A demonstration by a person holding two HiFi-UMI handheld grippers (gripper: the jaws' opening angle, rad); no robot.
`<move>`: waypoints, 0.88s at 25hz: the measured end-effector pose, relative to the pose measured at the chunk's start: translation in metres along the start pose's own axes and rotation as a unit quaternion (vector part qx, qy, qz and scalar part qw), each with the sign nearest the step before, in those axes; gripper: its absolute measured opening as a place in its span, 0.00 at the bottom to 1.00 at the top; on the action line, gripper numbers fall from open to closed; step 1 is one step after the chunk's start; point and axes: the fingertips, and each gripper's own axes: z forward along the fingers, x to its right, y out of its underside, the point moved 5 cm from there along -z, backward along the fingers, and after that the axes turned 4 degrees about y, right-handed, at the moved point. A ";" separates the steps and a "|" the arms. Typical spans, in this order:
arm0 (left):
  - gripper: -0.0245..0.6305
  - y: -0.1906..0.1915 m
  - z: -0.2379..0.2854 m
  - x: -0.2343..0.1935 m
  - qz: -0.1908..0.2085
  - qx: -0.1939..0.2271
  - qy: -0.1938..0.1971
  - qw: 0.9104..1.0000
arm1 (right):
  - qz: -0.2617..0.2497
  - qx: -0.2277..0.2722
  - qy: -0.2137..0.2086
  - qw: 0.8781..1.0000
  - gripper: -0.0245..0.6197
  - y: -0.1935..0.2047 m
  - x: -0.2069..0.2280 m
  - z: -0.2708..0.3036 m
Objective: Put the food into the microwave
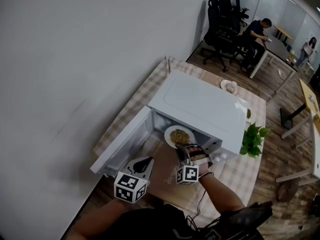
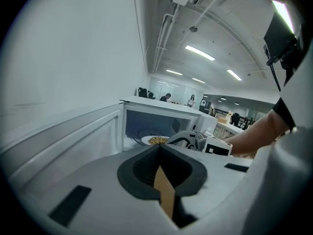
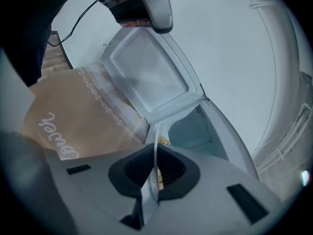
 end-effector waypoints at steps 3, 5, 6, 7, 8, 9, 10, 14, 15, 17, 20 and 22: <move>0.05 0.001 0.002 -0.003 0.000 -0.008 -0.006 1.000 | -0.004 -0.005 -0.005 1.000 0.07 0.008 -0.003 0.011; 0.05 0.002 0.003 -0.005 0.003 -0.016 -0.010 1.000 | -0.001 -0.009 -0.009 1.000 0.07 0.013 -0.006 0.018; 0.05 0.003 0.003 -0.006 0.003 -0.018 -0.012 1.000 | 0.001 -0.012 -0.011 1.000 0.07 0.016 -0.007 0.021; 0.05 0.003 0.003 -0.007 0.003 -0.019 -0.014 1.000 | 0.003 -0.015 -0.014 1.000 0.07 0.019 -0.008 0.023; 0.05 0.003 0.003 -0.008 0.002 -0.020 -0.017 1.000 | 0.004 -0.017 -0.014 1.000 0.07 0.021 -0.009 0.026; 0.05 0.002 0.003 -0.009 0.001 -0.020 -0.020 1.000 | 0.004 -0.018 -0.015 1.000 0.07 0.024 -0.010 0.029; 0.05 0.002 0.003 -0.010 0.001 -0.021 -0.022 1.000 | 0.004 -0.019 -0.017 1.000 0.07 0.026 -0.011 0.032; 0.05 0.003 0.002 -0.012 0.000 -0.024 -0.027 0.999 | -0.006 -0.024 -0.020 1.000 0.07 0.031 -0.011 0.039; 0.05 0.003 0.003 -0.012 -0.001 -0.025 -0.027 0.999 | -0.007 -0.024 -0.020 0.999 0.07 0.031 -0.011 0.040; 0.05 0.004 0.004 -0.011 -0.003 -0.026 -0.025 0.999 | -0.008 -0.026 -0.022 0.999 0.07 0.033 -0.010 0.043; 0.05 0.006 0.004 -0.010 -0.005 -0.030 -0.023 0.999 | -0.013 -0.034 -0.027 0.999 0.07 0.037 -0.010 0.049; 0.05 0.008 0.004 -0.010 -0.008 -0.031 -0.024 0.999 | -0.015 -0.043 -0.033 0.998 0.08 0.040 -0.009 0.054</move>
